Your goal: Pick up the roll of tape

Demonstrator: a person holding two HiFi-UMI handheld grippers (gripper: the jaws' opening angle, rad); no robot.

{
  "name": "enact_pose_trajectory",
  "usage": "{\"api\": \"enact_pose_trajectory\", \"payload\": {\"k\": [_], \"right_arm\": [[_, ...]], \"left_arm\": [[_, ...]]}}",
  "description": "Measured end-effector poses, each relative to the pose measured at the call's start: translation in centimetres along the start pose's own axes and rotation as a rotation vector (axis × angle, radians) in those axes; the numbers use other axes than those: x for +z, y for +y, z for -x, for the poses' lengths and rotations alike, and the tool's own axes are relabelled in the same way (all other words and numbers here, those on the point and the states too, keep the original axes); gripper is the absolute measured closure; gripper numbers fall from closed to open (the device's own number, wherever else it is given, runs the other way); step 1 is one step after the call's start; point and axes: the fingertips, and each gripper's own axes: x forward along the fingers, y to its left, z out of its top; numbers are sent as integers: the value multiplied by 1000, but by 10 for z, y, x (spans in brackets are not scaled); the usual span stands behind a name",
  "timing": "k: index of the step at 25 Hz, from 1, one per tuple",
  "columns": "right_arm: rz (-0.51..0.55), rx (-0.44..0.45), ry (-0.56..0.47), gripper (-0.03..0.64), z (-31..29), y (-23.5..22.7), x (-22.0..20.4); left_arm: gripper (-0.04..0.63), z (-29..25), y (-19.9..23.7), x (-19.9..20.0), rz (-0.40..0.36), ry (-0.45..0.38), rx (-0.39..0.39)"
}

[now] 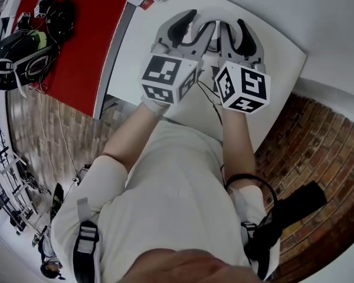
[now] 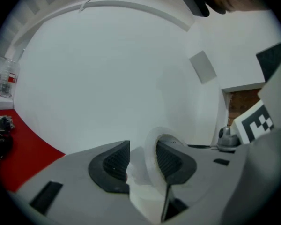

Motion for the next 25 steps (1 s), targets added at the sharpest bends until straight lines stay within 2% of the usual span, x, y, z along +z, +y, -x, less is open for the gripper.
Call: {"api": "enact_pose_trajectory", "payload": {"k": [7, 15, 25], "right_arm": [[54, 42, -119, 449, 39, 24, 61], [89, 78, -219, 449, 83, 44, 106], [148, 47, -351, 449, 130, 65, 161]], "left_arm": [[430, 39, -28, 59, -69, -119, 15], [430, 80, -60, 103, -134, -211, 34], [430, 119, -92, 154, -201, -318, -12]]}}
